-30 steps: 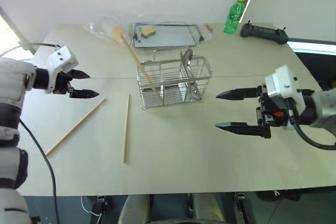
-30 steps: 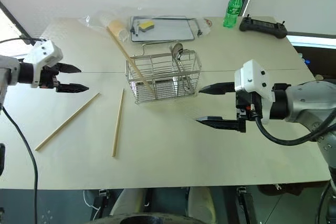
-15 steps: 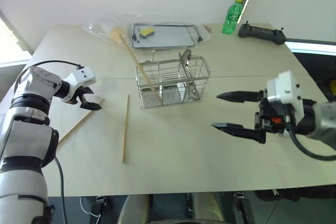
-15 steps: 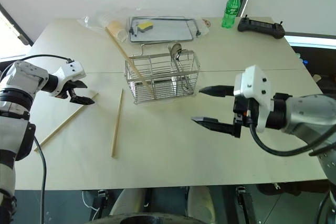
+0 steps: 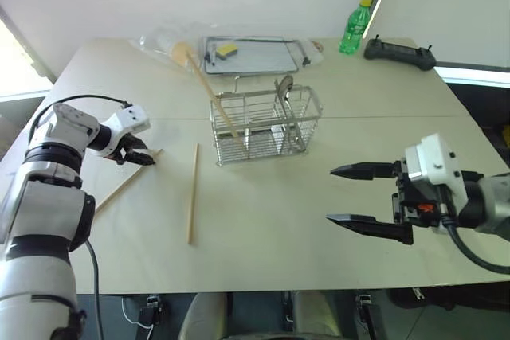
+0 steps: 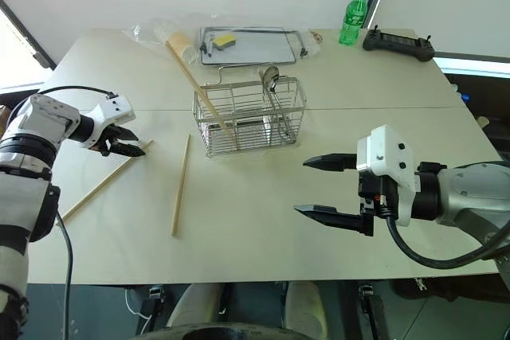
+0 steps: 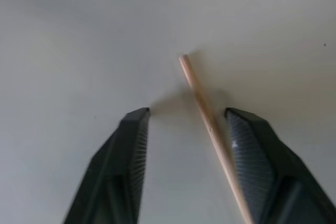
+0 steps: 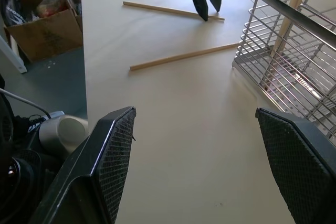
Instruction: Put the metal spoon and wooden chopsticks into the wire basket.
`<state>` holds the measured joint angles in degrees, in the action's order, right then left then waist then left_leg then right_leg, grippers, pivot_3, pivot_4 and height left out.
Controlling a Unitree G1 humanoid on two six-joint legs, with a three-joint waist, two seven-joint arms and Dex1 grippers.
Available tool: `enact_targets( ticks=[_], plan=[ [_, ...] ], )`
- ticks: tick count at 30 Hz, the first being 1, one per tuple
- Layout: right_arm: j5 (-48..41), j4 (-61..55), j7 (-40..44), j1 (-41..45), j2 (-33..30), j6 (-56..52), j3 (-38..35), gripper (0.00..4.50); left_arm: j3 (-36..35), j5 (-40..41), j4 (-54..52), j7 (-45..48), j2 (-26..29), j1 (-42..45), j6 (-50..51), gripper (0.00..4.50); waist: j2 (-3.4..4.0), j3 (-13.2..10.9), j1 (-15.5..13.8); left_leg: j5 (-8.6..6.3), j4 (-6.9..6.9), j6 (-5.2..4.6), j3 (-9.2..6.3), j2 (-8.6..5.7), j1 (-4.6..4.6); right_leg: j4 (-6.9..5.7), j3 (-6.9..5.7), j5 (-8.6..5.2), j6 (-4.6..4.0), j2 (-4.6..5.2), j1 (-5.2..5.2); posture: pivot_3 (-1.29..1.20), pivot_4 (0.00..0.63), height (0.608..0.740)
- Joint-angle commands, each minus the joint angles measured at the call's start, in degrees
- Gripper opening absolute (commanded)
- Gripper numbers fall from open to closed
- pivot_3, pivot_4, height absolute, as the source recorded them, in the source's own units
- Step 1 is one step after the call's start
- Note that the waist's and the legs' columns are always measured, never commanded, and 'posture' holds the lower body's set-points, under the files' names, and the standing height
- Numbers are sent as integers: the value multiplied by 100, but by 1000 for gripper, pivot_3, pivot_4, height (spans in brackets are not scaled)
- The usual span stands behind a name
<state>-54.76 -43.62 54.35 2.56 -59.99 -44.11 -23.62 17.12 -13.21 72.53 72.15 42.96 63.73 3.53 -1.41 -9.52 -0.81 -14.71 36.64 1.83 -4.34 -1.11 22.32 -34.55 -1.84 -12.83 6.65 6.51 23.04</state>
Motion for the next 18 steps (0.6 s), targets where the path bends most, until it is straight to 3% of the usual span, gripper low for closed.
enact_targets(
  ticks=[1, 2, 11, 18],
  plan=[
    [-68, 2, -7, 122, -79, 96, -145, 3758, -116, -42, 1, -38, 8, 104, 20, 499, 0, 0, 6, 0, 5, 0, 0, 0, 1, -2, 0, 0, 0, 0, 0, 0, 150, 703],
    [-63, 20, -2, 142, -82, 100, -131, 3758, -130, -44, -1, -34, 5, 102, 32, 22, 0, 0, 7, 0, 6, 0, 0, 0, 1, -2, 0, 0, 0, 0, 0, 0, 150, 703],
    [59, 250, 90, 380, -121, 150, 60, 3758, -473, 125, -37, -335, 33, 176, 204, 22, -2, -1, 8, 0, 8, 0, -1, 0, 4, -3, -1, 0, 0, 0, 1, 0, 150, 703],
    [253, 320, 295, 269, -158, 254, 152, 3758, -2251, 1546, -314, -1665, -132, 1536, 931, 22, -36, -18, -19, 0, 29, 0, -30, -1, 28, -3, -27, 2, 6, 0, 1, 0, 150, 703]
  ],
)
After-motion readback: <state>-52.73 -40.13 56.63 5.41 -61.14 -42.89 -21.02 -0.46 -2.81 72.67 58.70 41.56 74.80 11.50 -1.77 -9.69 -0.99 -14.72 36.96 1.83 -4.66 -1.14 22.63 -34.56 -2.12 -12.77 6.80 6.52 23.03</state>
